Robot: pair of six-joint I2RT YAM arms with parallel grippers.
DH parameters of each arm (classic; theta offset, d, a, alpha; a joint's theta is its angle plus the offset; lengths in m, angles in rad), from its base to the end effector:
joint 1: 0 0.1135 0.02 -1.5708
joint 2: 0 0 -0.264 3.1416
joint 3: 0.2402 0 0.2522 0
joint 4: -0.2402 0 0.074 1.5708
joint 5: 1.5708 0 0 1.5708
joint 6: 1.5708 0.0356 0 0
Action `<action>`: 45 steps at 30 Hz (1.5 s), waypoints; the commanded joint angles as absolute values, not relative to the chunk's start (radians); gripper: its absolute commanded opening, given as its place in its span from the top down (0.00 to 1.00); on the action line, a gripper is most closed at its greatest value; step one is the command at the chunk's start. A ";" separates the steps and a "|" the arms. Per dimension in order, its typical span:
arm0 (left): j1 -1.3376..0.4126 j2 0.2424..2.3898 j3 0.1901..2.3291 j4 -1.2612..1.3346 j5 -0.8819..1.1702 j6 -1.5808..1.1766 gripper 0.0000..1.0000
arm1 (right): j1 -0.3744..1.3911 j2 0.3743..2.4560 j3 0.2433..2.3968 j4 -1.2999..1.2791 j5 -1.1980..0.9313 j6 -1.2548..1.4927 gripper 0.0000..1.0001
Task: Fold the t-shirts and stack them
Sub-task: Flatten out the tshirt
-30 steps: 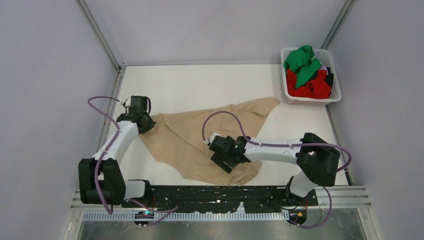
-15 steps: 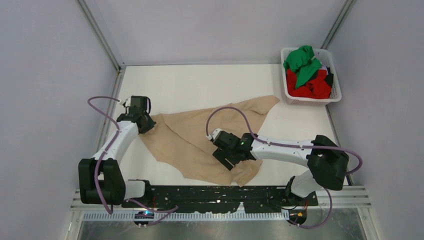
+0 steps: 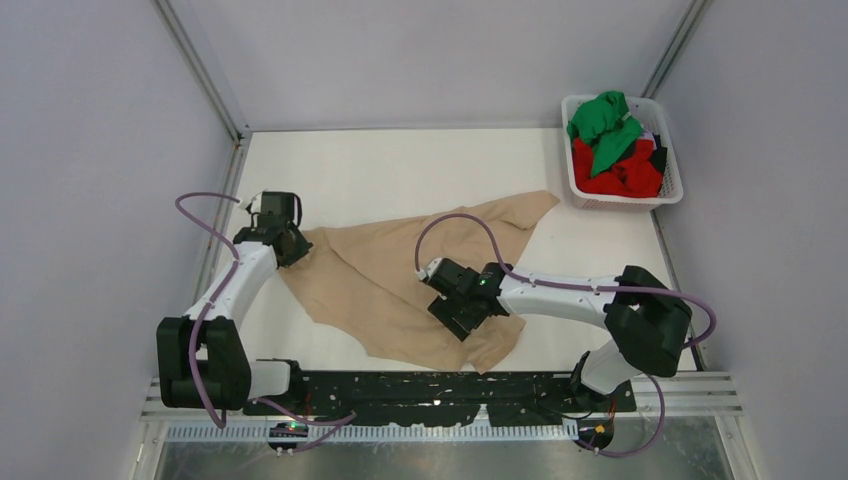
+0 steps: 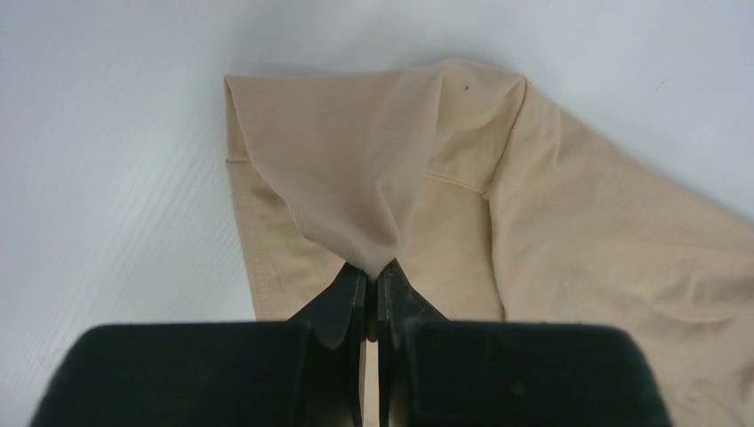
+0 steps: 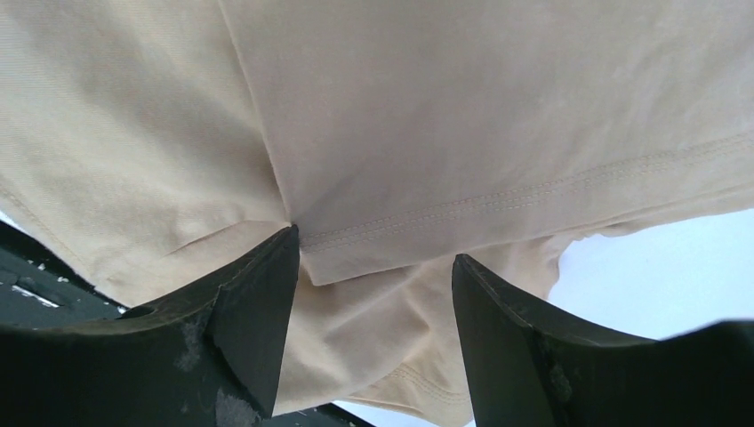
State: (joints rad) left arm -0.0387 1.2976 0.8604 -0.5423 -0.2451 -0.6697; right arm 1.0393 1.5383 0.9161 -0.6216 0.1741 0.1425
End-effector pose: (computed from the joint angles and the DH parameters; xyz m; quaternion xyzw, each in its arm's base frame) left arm 0.2567 -0.0013 0.2282 -0.3285 0.8915 0.0094 0.3118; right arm 0.1475 0.2387 0.1801 -0.4134 0.8919 0.0191 0.1825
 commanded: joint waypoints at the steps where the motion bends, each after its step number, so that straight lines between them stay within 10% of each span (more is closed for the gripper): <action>1: -0.033 1.278 0.864 -0.502 -0.235 -0.662 1.00 | 1.047 1.520 0.924 -0.602 0.102 0.160 0.30; 45: -0.034 1.256 0.853 -0.493 -0.207 -0.655 1.00 | 0.965 1.495 0.976 -0.658 0.247 0.277 0.48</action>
